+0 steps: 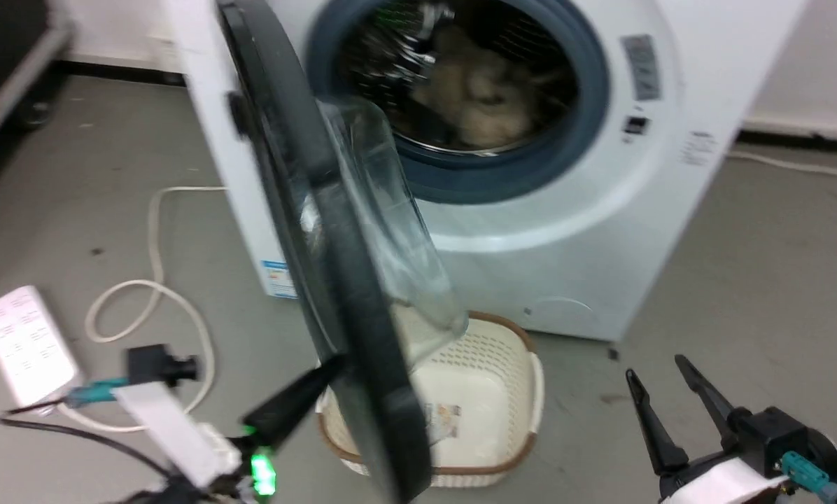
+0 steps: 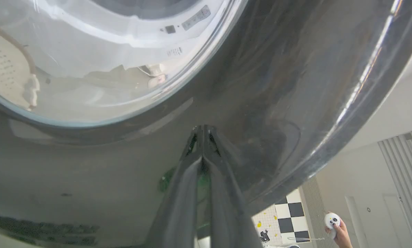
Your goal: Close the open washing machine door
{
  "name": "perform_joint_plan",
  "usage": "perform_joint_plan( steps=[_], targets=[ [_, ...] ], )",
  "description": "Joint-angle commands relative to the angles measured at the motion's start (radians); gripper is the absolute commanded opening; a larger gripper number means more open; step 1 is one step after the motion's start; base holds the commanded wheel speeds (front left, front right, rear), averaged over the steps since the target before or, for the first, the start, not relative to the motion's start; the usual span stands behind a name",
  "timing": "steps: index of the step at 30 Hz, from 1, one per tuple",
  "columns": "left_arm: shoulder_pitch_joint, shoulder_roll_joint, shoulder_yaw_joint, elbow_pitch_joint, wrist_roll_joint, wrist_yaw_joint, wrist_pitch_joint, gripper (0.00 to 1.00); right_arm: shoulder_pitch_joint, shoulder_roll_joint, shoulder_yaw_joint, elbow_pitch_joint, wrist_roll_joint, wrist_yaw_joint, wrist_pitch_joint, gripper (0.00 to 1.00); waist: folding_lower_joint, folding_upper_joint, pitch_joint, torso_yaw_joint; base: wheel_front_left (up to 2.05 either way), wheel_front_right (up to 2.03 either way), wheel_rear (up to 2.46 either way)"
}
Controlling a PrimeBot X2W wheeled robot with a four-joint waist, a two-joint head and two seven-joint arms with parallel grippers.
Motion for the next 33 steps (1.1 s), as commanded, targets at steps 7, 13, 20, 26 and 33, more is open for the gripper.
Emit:
perform_joint_plan(
  steps=[7, 13, 20, 26, 33],
  targets=[
    [-0.087, -0.007, -0.213, 0.126, -0.079, -0.076, -0.227, 0.00, -0.066, -0.010, 0.008, 0.013, 0.018, 0.001, 0.000, 1.00, 0.0000, -0.0001, 0.132, -0.250, 0.00, 0.00, 0.00],
    [-0.211, -0.007, -0.272, 0.241, -0.091, -0.106, -0.406, 0.00, -0.090, -0.007, 0.009, 0.033, 0.038, 0.001, -0.003, 1.00, 0.0000, -0.0001, 0.188, -0.361, 0.00, 0.00, 0.00],
    [-0.431, -0.007, -0.313, 0.443, -0.138, -0.141, -0.675, 0.00, -0.118, 0.012, 0.024, 0.049, 0.059, 0.001, -0.005, 1.00, 0.0000, -0.0001, 0.238, -0.454, 0.00, 0.00, 0.00],
    [-0.595, -0.007, -0.328, 0.615, -0.180, -0.165, -0.841, 0.00, -0.139, 0.025, 0.042, 0.047, 0.066, 0.001, -0.005, 1.00, 0.0000, -0.0001, 0.256, -0.482, 0.00, 0.00, 0.00],
    [-0.626, -0.006, -0.384, 0.653, -0.163, -0.171, -0.885, 0.00, -0.132, 0.021, 0.037, 0.027, 0.067, 0.001, -0.006, 1.00, 0.0000, -0.0001, 0.226, -0.422, 0.00, 0.00, 0.00]
  ],
)
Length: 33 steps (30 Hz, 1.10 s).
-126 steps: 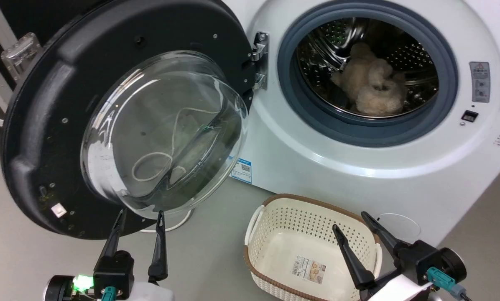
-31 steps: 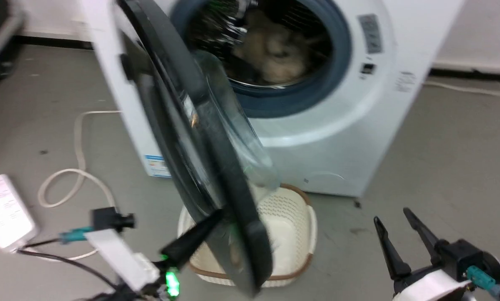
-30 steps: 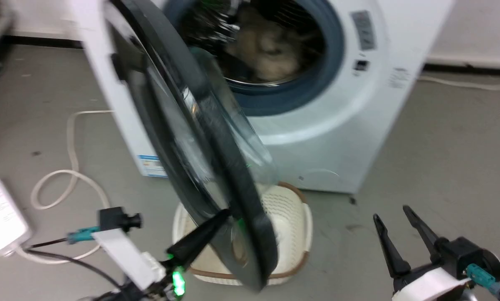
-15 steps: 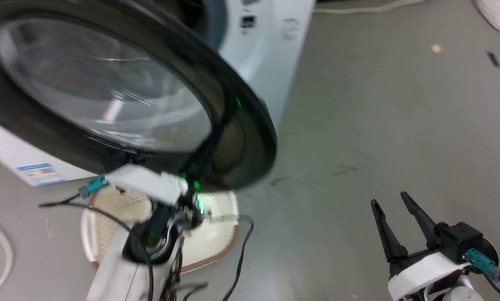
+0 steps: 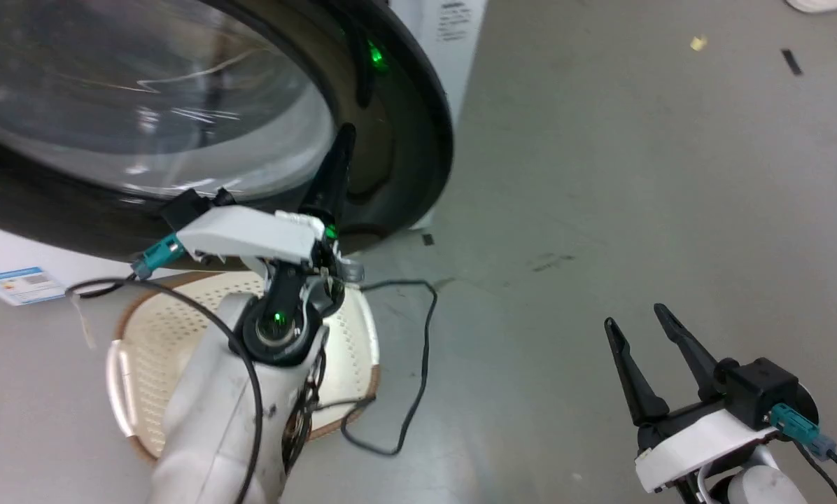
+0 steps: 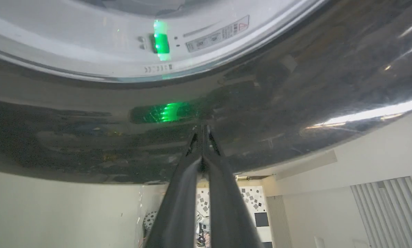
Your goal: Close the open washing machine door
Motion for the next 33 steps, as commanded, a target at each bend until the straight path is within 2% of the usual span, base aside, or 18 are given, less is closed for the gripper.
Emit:
perform_joint_plan(
  steps=[1, 4, 6, 7, 10, 14, 18, 19, 22, 26, 30, 33],
  targets=[
    [0.035, 0.007, -0.007, -0.020, 0.020, -0.005, -0.003, 0.00, -0.001, -0.005, 0.000, -0.008, 0.001, 0.001, -0.004, 1.00, -0.0001, -0.0001, -0.025, 0.032, 0.00, 0.00, 0.00],
    [0.103, 0.022, -0.032, -0.080, 0.066, -0.005, -0.007, 0.00, 0.015, -0.013, -0.008, -0.022, -0.002, 0.001, -0.004, 1.00, -0.0001, -0.0001, -0.058, 0.077, 0.00, 0.00, 0.00],
    [0.159, 0.043, -0.056, -0.126, 0.107, -0.005, -0.020, 0.61, 0.029, -0.018, -0.013, -0.032, -0.005, 0.001, -0.004, 1.00, -0.0001, -0.0001, -0.084, 0.109, 0.00, 0.00, 0.00],
    [0.190, 0.056, -0.070, -0.150, 0.130, -0.005, -0.027, 1.00, 0.037, -0.022, -0.014, -0.036, -0.008, 0.001, -0.004, 1.00, -0.0001, -0.0001, -0.098, 0.125, 0.00, 0.00, 0.00],
    [0.282, 0.113, -0.120, -0.217, 0.217, -0.005, -0.063, 1.00, 0.066, -0.031, -0.020, -0.049, -0.014, 0.001, -0.004, 1.00, -0.0001, -0.0001, -0.143, 0.179, 0.00, 0.00, 0.00],
    [0.388, 0.204, -0.171, -0.274, 0.366, -0.005, -0.166, 1.00, 0.107, -0.040, -0.026, -0.074, -0.021, 0.001, -0.004, 1.00, -0.0001, -0.0001, -0.199, 0.242, 0.00, 0.00, 0.00],
    [0.468, 0.265, -0.153, -0.293, 0.535, -0.005, -0.214, 1.00, 0.144, -0.049, -0.024, -0.099, -0.029, 0.001, -0.004, 1.00, -0.0001, -0.0001, -0.243, 0.297, 0.00, 0.00, 0.00],
    [0.485, 0.267, -0.133, -0.296, 0.585, -0.002, -0.217, 1.00, 0.151, -0.050, -0.024, -0.104, -0.030, 0.001, -0.004, 1.00, -0.0001, -0.0001, -0.252, 0.311, 0.00, 0.00, 0.00],
    [0.542, 0.226, 0.001, -0.338, 0.750, 0.017, -0.219, 1.00, 0.168, -0.051, -0.021, -0.119, -0.034, 0.001, -0.004, 1.00, -0.0001, -0.0001, -0.273, 0.344, 0.00, 0.00, 0.00],
    [0.620, 0.170, 0.124, -0.408, 1.048, 0.057, -0.219, 1.00, 0.182, -0.048, -0.018, -0.135, -0.040, 0.001, -0.005, 1.00, -0.0001, -0.0001, -0.286, 0.379, 0.00, 0.00, 0.00],
    [0.689, 0.136, 0.160, -0.458, 1.312, 0.097, -0.219, 1.00, 0.193, -0.043, -0.013, -0.140, -0.047, 0.001, -0.005, 1.00, -0.0001, -0.0001, -0.294, 0.398, 0.00, 0.00, 0.00],
    [0.734, 0.128, 0.148, -0.446, 1.440, 0.127, -0.219, 1.00, 0.197, -0.039, -0.010, -0.139, -0.048, 0.001, -0.005, 1.00, -0.0001, -0.0001, -0.297, 0.405, 0.00, 0.00, 0.00]
  ],
)
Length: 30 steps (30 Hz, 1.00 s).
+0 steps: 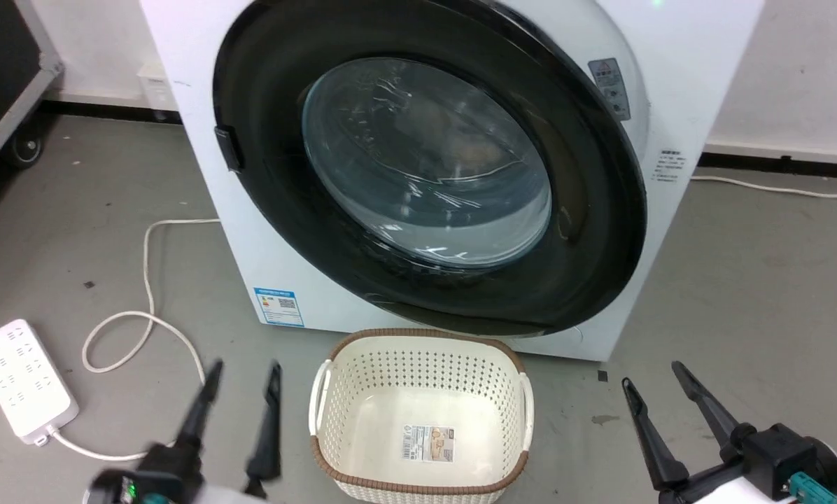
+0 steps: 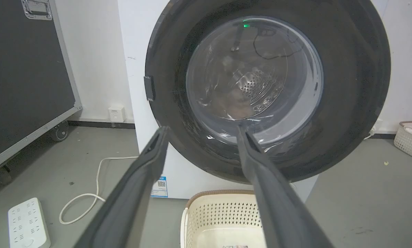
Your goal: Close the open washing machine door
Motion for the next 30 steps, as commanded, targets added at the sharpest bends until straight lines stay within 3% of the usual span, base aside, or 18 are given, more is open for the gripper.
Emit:
perform_joint_plan(
  steps=[1, 10, 11, 12, 17, 19, 20, 21, 22, 23, 24, 30],
  targets=[
    [0.030, -0.003, -0.015, 0.011, 0.056, 0.016, -0.004, 1.00, 0.017, 0.005, 0.003, -0.002, -0.008, 0.001, -0.004, 1.00, 0.0001, 0.0000, -0.003, 0.005, 0.00, 0.00, 0.00],
    [0.047, -0.053, -0.039, 0.062, 0.119, 0.016, -0.004, 1.00, 0.029, 0.015, -0.005, 0.010, -0.014, 0.001, -0.004, 1.00, 0.0001, 0.0000, 0.009, 0.028, 0.00, 0.00, 0.00],
    [0.042, -0.057, -0.040, 0.063, 0.123, 0.016, -0.004, 1.00, 0.028, 0.015, -0.004, 0.007, -0.013, 0.001, -0.004, 0.38, 0.0001, 0.0000, 0.013, 0.033, 0.00, 0.00, 0.00],
    [0.036, -0.059, -0.042, 0.061, 0.130, 0.016, -0.004, 1.00, 0.024, 0.013, -0.005, -0.003, -0.013, 0.001, -0.004, 0.00, 0.0001, 0.0000, 0.021, 0.038, 0.00, 0.00, 0.00],
    [0.005, -0.069, -0.049, 0.048, 0.149, 0.014, -0.004, 1.00, -0.007, 0.012, -0.001, -0.056, 0.056, 0.001, -0.004, 0.00, 0.0001, 0.0000, 0.066, 0.061, 0.00, 0.00, 0.00],
    [-0.020, -0.077, -0.058, 0.037, 0.163, 0.015, -0.004, 1.00, -0.066, -0.051, 0.047, -0.088, 0.077, 0.001, 0.014, 0.00, 0.0001, 0.0000, 0.113, 0.076, 0.00, 0.00, 0.00],
    [-0.020, -0.077, -0.058, 0.037, 0.163, 0.015, -0.004, 1.00, -0.066, -0.051, 0.047, -0.088, 0.077, 0.001, 0.014, 0.00, 0.0001, 0.0000, 0.113, 0.076, 0.00, 0.00, 0.00],
    [-0.039, -0.084, -0.068, 0.031, 0.172, 0.016, -0.004, 1.00, -0.119, -0.101, 0.081, -0.103, 0.098, 0.001, 0.039, 0.00, 0.0001, 0.0000, 0.147, 0.087, 0.00, 0.00, 0.00],
    [-0.039, -0.084, -0.068, 0.031, 0.172, 0.016, -0.004, 1.00, -0.119, -0.101, 0.081, -0.103, 0.098, 0.001, 0.039, 0.00, 0.0001, 0.0000, 0.147, 0.087, 0.00, 0.00, 0.00],
    [-0.059, -0.091, -0.079, 0.025, 0.180, 0.019, -0.004, 1.00, -0.177, -0.157, 0.107, -0.108, 0.129, 0.001, 0.067, 0.00, 0.0001, 0.0000, 0.182, 0.099, 0.00, 0.00, 0.00],
    [-0.059, -0.091, -0.079, 0.025, 0.180, 0.019, -0.004, 1.00, -0.177, -0.157, 0.107, -0.108, 0.129, 0.001, 0.067, 0.00, 0.0001, 0.0000, 0.182, 0.099, 0.00, 0.00, 0.00],
    [-0.111, -0.107, -0.103, 0.016, 0.190, 0.032, -0.004, 1.00, -0.366, -0.297, 0.178, -0.067, 0.265, 0.001, 0.127, 0.00, 0.0001, 0.0000, 0.270, 0.124, 0.00, 0.00, 0.00]
  ],
)
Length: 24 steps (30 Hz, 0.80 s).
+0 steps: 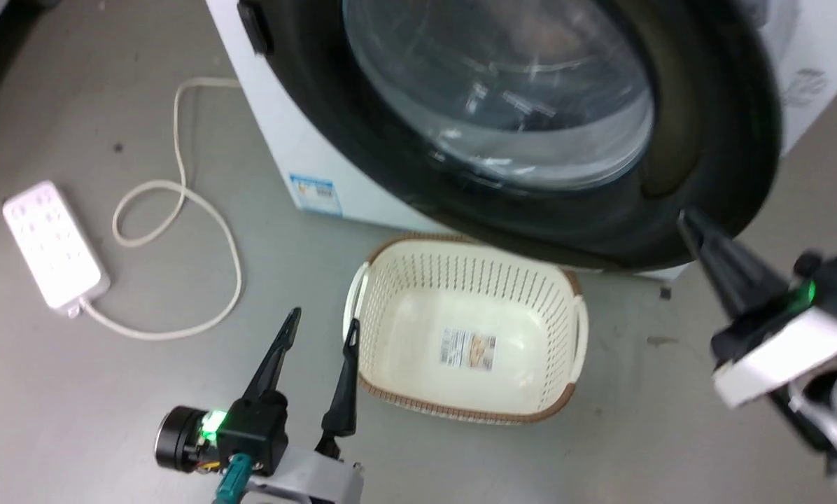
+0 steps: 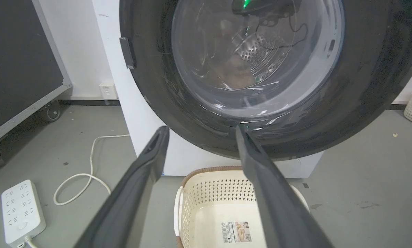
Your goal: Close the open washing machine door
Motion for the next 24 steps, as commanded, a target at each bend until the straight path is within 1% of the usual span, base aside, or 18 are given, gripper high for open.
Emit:
perform_joint_plan(
  steps=[1, 6, 11, 14, 20, 24],
  targets=[
    [-0.021, -0.004, -0.007, -0.003, 0.005, 0.007, -0.004, 1.00, -0.038, -0.021, 0.014, 0.013, 0.028, 0.001, 0.005, 0.00, -0.0002, -0.0001, 0.047, 0.023, 0.00, 0.00, 0.00],
    [-0.066, -0.011, -0.026, -0.008, 0.009, 0.022, -0.004, 1.00, -0.182, -0.110, 0.055, 0.093, 0.142, 0.001, 0.023, 0.00, -0.0002, -0.0001, 0.108, 0.049, 0.00, 0.00, 0.00],
    [-0.101, -0.016, -0.041, -0.015, 0.001, 0.033, -0.004, 1.00, -0.312, -0.168, 0.053, 0.202, 0.245, 0.001, 0.045, 0.00, -0.0002, -0.0001, 0.145, 0.076, 0.00, 0.00, 0.00],
    [-0.112, -0.017, -0.048, -0.014, -0.002, 0.037, -0.004, 1.00, -0.380, -0.181, 0.036, 0.275, 0.283, 0.001, 0.053, 0.00, -0.0002, -0.0001, 0.159, 0.088, 0.00, 0.00, 0.00],
    [-0.124, -0.019, -0.063, -0.016, -0.009, 0.050, -0.004, 1.00, -0.511, -0.177, 0.005, 0.402, 0.357, 0.001, 0.076, 0.00, -0.0002, -0.0001, 0.178, 0.103, 0.00, 0.00, 0.00],
    [-0.127, -0.019, -0.068, -0.015, -0.012, 0.057, -0.004, 1.00, -0.559, -0.175, 0.011, 0.453, 0.365, 0.001, 0.072, 0.00, -0.0002, -0.0001, 0.177, 0.107, 0.00, 0.00, 0.00]
  ],
)
